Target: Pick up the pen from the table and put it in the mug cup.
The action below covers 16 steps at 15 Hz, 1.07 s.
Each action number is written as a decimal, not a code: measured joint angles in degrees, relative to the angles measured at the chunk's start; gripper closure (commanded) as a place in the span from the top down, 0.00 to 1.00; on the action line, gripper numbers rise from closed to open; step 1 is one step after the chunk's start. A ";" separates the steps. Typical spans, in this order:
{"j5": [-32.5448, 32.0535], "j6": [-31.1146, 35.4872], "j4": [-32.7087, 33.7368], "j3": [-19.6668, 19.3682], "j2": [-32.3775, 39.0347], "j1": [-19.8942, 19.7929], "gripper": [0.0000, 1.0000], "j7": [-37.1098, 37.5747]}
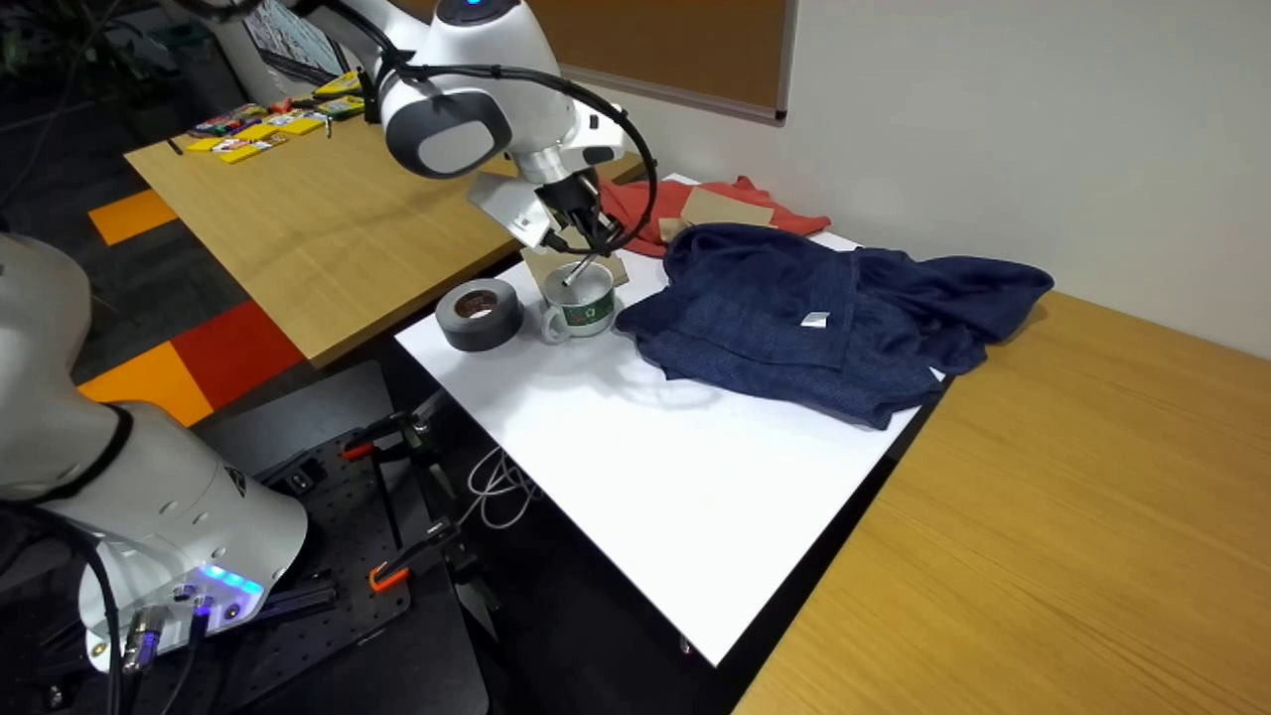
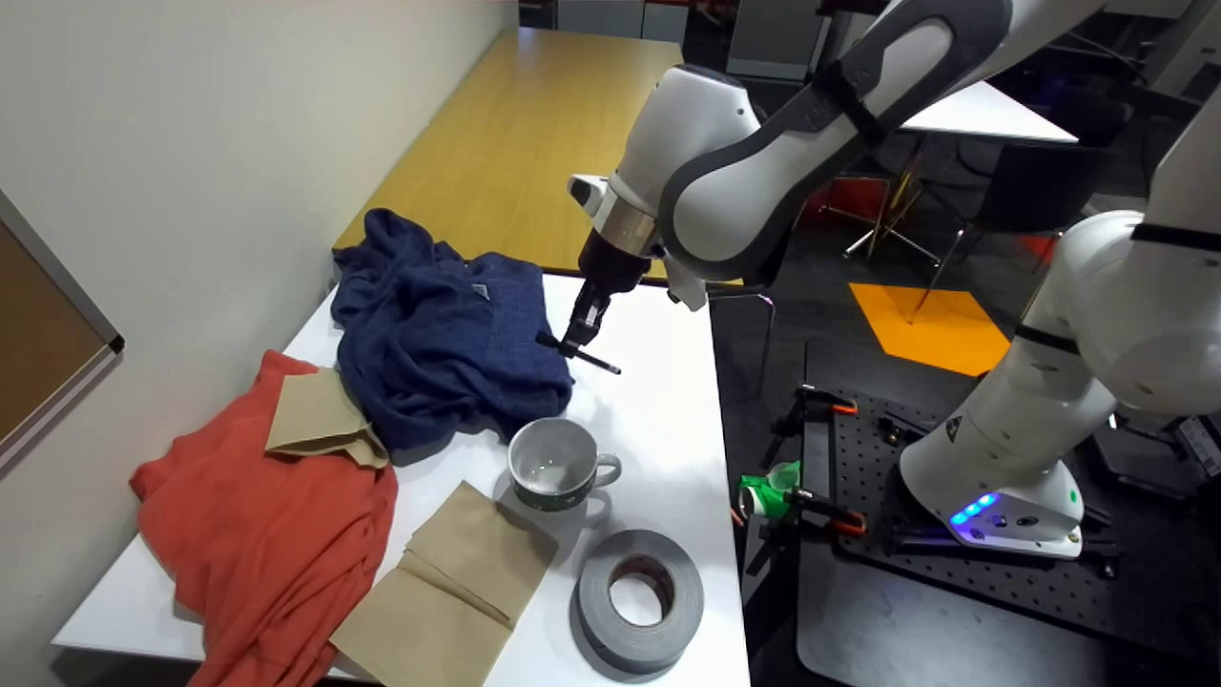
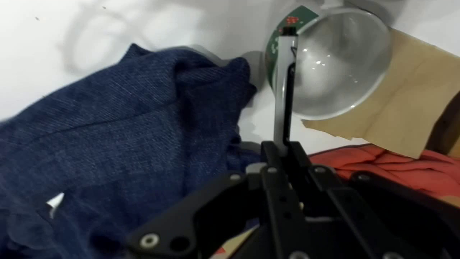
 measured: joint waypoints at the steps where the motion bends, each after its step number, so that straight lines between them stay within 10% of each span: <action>1: 4.38 0.00 0.09 1.62 -0.72 0.09 0.03 -4.59; 8: 27.64 -2.36 0.99 6.92 -2.84 1.38 0.12 -33.98; 16: 30.74 -4.56 1.06 6.91 -2.50 1.40 0.03 -38.86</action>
